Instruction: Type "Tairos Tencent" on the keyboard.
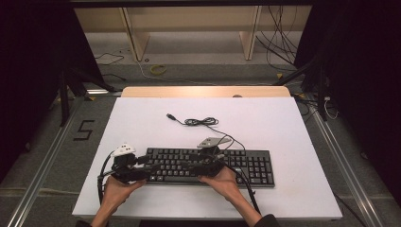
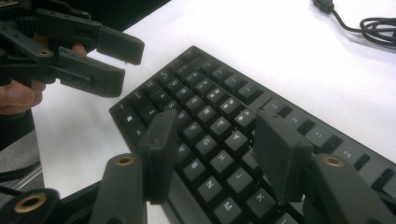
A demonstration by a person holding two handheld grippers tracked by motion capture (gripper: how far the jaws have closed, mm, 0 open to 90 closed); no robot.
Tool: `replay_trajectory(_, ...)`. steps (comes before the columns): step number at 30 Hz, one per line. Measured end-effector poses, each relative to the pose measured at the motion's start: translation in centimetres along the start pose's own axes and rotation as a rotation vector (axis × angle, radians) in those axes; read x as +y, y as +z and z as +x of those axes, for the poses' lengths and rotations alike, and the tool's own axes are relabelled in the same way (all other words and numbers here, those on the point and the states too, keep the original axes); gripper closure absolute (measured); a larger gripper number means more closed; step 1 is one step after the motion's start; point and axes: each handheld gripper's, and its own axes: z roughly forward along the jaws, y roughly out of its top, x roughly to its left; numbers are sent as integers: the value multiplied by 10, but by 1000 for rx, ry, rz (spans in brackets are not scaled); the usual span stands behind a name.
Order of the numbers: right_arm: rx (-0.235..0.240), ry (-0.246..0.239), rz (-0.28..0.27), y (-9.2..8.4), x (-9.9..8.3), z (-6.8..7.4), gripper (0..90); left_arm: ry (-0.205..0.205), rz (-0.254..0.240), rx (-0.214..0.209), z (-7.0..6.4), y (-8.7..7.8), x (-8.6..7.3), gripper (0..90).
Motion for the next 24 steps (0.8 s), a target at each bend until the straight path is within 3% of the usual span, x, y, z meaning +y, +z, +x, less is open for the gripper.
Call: replay_trajectory(24,-14,4,-14,-20,-16,-4,431,22,22,-5,-4,14,12,329)
